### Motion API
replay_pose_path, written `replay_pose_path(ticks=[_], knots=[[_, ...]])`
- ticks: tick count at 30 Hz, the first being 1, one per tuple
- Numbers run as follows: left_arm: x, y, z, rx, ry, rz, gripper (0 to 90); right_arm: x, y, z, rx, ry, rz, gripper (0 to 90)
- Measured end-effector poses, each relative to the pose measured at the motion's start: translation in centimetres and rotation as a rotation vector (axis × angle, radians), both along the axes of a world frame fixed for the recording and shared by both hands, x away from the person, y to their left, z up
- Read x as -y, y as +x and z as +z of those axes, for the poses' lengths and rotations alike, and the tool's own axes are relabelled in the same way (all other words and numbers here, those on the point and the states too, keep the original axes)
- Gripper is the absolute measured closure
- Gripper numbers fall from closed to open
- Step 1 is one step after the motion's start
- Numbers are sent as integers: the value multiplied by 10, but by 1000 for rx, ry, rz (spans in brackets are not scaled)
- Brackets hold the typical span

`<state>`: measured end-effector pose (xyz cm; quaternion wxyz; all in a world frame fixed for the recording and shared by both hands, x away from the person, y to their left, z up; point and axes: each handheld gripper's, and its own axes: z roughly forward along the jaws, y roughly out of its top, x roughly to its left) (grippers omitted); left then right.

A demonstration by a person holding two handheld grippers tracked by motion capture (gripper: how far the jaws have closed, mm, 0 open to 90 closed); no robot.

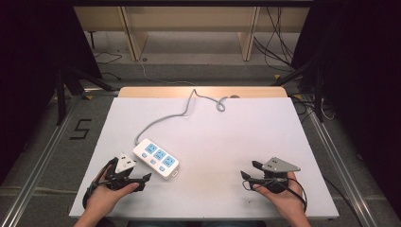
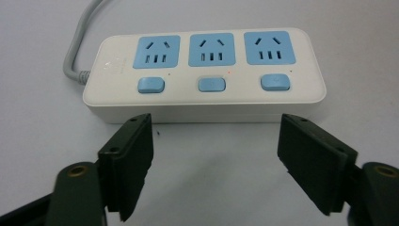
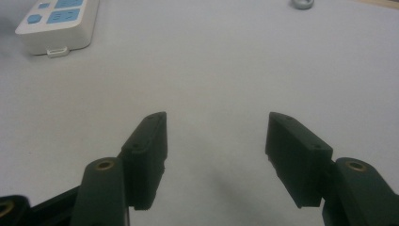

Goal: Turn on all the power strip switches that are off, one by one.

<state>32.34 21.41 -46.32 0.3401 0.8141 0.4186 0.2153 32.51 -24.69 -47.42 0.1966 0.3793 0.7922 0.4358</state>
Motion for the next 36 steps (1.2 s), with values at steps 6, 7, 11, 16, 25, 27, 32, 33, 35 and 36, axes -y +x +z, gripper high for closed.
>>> replay_pose_path(ticks=[6,7,11,16,25,27,32,33,35,36], knots=[[-4,-2,5,-1,23,69,837,-1,0,1,-2,3,-1,399],[-4,-2,5,-7,15,71,876,-1,0,0,-1,3,0,398],[-6,-1,6,-42,28,54,894,-2,1,1,-1,9,-2,394],[-4,4,13,-55,11,43,894,-2,0,2,-2,11,-4,384],[1,19,21,-93,9,47,895,-3,0,2,-14,22,-4,354],[2,22,22,-108,6,47,896,-2,1,1,-30,22,-7,341],[2,29,26,-121,10,56,896,-2,1,1,-34,22,-10,336],[2,30,26,-119,7,60,896,-3,1,1,-32,23,-12,332],[2,33,28,-124,10,59,896,-3,0,1,-31,22,-12,330],[2,35,29,-126,8,62,896,-3,1,1,-34,21,-12,330]])
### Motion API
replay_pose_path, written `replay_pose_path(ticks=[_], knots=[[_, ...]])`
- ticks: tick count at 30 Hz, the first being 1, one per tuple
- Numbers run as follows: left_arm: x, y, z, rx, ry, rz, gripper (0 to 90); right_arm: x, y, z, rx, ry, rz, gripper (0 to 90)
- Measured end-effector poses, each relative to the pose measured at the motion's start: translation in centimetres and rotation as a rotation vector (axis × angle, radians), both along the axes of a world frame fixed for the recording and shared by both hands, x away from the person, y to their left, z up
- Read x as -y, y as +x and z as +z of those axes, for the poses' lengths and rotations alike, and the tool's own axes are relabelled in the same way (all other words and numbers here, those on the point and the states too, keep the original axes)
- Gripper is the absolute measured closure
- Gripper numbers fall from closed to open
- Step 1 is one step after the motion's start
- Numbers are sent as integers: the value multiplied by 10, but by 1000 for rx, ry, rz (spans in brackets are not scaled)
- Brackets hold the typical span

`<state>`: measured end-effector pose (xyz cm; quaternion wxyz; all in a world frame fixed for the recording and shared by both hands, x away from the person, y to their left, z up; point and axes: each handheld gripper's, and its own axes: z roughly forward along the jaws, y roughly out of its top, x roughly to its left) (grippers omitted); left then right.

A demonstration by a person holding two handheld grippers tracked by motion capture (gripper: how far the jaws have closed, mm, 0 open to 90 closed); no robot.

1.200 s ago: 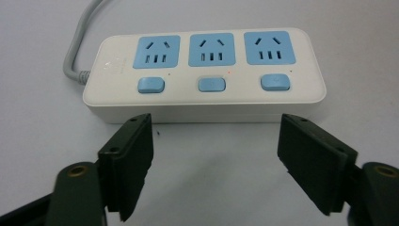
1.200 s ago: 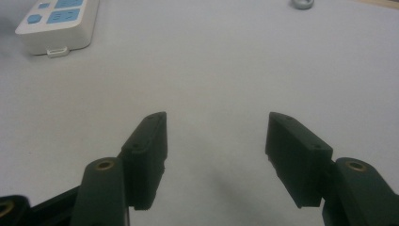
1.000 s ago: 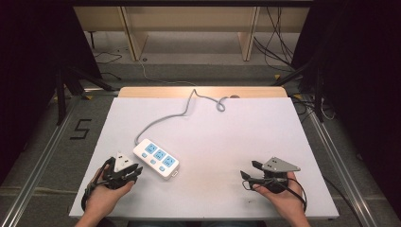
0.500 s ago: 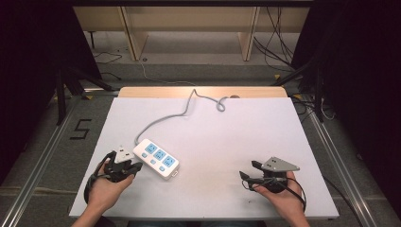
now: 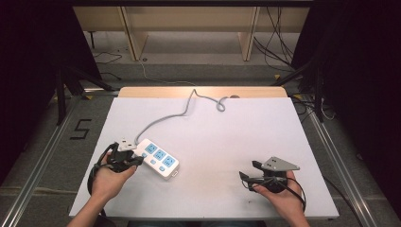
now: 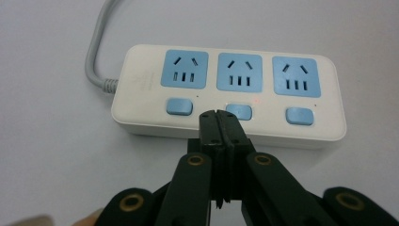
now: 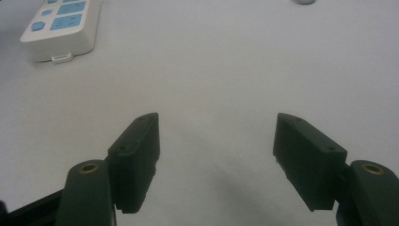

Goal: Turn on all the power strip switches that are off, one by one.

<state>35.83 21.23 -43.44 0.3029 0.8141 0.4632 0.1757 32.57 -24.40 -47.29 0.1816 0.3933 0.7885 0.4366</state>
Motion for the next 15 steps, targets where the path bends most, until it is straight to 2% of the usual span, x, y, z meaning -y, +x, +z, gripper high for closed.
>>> replay_pose_path(ticks=[15], knots=[[2,19,2,-34,33,8,897,0,0,0,6,-5,4,326]])
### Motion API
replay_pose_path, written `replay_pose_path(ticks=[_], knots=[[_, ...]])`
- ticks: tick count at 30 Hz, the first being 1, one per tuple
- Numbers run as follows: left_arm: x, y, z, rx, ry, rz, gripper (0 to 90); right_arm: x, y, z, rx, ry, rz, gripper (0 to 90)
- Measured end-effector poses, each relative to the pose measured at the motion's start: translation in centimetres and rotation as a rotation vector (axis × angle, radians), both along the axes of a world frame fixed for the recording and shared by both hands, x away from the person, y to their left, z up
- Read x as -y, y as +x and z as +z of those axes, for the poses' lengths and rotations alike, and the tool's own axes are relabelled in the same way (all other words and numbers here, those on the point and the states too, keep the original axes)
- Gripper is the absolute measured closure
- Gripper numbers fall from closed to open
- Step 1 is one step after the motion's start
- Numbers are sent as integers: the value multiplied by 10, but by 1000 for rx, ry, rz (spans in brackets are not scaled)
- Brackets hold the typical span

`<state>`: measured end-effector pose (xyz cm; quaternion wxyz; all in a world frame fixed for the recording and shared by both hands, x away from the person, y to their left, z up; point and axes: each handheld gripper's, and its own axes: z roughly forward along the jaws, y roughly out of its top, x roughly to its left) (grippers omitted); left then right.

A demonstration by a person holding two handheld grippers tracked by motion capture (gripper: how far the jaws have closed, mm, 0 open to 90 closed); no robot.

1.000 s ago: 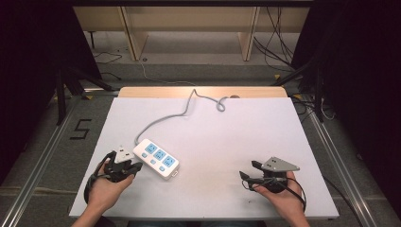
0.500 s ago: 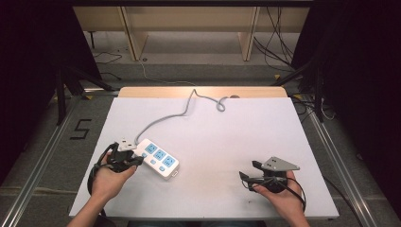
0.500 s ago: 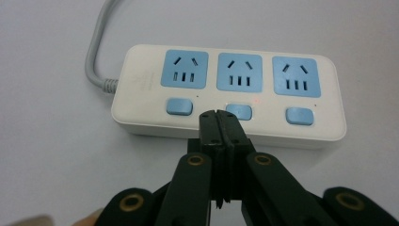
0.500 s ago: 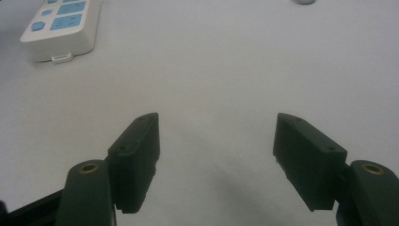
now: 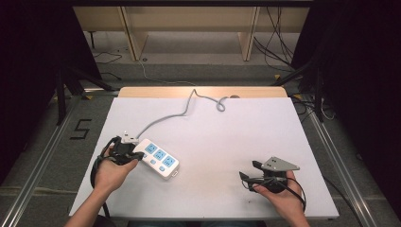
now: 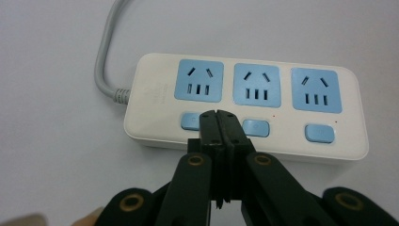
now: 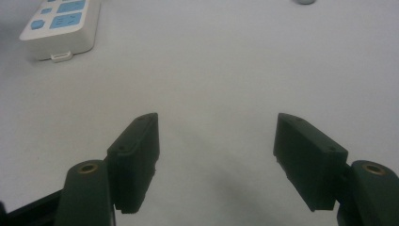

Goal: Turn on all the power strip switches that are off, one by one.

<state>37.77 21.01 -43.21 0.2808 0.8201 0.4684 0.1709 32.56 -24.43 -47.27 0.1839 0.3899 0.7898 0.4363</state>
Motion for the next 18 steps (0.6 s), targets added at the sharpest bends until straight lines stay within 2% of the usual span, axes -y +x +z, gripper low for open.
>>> replay_pose_path(ticks=[9,18], knots=[[2,7,0,-32,9,6,897,1,0,1,3,4,-3,320],[2,16,4,-40,25,12,897,0,0,0,3,3,-2,319]])
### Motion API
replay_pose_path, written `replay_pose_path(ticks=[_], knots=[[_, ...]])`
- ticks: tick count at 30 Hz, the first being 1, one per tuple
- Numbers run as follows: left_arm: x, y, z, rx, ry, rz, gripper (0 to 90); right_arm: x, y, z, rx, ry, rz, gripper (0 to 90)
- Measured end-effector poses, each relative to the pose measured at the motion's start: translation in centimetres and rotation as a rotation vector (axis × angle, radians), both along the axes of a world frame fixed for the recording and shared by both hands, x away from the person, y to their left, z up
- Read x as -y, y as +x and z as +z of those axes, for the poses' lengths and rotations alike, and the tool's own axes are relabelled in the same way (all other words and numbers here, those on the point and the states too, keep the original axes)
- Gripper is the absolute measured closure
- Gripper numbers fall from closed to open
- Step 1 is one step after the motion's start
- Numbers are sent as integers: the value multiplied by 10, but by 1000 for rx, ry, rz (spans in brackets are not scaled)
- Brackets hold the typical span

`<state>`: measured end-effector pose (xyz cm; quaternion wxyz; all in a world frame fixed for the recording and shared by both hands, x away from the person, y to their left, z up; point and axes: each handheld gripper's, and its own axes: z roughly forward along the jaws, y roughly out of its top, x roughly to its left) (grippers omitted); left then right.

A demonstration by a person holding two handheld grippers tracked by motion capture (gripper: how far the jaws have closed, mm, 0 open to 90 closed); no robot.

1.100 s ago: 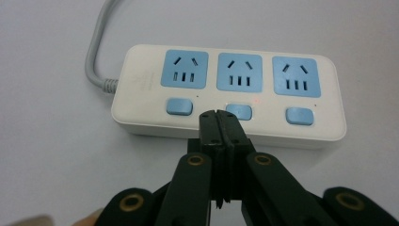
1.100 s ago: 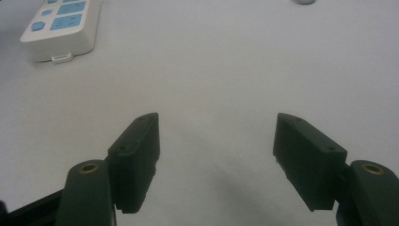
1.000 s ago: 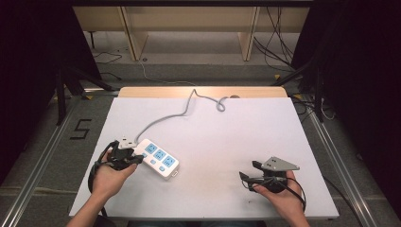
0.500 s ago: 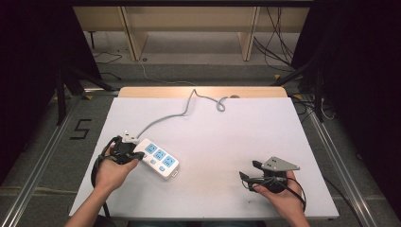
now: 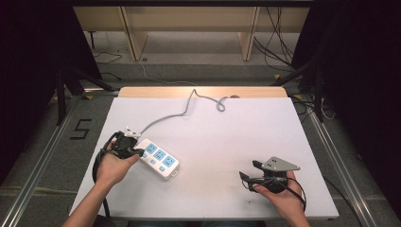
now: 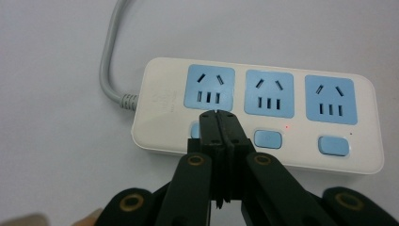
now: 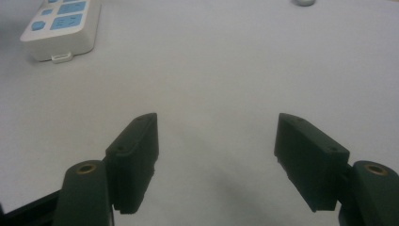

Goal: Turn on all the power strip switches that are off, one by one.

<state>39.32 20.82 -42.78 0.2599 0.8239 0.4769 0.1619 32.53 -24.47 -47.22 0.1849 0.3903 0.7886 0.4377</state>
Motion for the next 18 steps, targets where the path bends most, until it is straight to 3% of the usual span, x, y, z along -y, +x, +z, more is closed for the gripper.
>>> replay_pose_path(ticks=[18], knots=[[3,13,-2,-43,18,3,897,1,0,0,1,-2,-3,319]])
